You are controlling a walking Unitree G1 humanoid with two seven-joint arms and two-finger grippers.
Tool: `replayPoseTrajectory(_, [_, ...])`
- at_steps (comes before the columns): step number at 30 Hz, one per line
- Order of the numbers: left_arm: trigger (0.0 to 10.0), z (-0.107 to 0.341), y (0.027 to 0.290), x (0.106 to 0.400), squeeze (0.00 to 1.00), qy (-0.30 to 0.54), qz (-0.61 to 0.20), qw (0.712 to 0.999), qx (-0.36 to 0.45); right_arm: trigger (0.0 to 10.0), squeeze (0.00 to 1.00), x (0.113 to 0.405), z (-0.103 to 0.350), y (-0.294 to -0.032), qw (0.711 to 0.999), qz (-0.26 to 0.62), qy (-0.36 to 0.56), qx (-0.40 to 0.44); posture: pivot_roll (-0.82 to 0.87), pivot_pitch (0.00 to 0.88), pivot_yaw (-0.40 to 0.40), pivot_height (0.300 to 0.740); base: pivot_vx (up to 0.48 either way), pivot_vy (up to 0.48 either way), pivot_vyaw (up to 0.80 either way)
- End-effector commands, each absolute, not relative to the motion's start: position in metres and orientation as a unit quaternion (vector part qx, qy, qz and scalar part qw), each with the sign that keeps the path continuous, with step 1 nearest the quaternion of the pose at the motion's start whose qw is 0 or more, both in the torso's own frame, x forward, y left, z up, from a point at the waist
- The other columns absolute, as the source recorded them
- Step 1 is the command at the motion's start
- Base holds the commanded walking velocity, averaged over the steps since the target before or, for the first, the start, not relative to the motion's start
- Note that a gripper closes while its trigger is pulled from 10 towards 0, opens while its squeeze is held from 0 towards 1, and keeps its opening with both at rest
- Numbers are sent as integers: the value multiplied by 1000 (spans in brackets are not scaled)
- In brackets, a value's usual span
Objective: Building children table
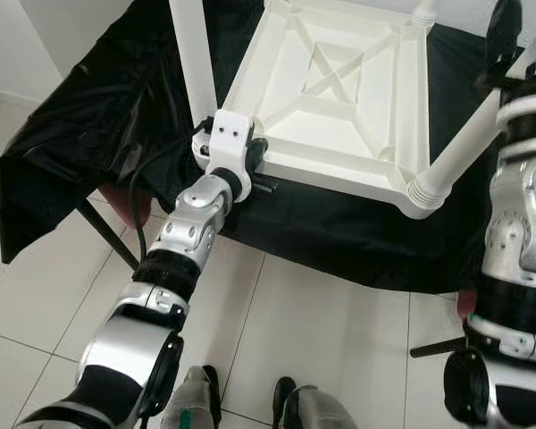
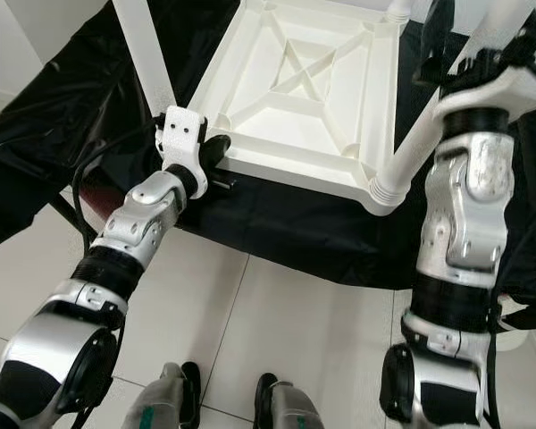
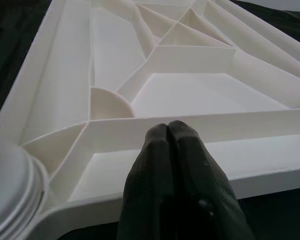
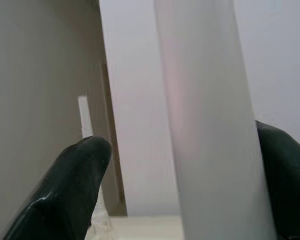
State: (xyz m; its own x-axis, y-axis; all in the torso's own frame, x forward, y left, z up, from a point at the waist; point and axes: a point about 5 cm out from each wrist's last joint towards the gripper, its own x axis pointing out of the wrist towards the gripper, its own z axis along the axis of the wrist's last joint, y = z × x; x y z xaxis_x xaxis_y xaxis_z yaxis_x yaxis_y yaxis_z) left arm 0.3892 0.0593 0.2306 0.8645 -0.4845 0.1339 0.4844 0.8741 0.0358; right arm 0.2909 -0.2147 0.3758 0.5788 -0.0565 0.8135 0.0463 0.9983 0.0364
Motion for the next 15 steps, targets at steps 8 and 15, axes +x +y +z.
replayPoseTrajectory(8, [10000,230,61,392,0,-68,-228,971,6,10000,0,293,370,-218,890,-26,-456,6,94,222,-25,740,0,0,0])
replayPoseTrajectory(15, [10000,235,67,394,0,-81,-226,971,18,10000,0,289,350,-228,903,-49,-427,0,97,226,-23,740,0,0,0])
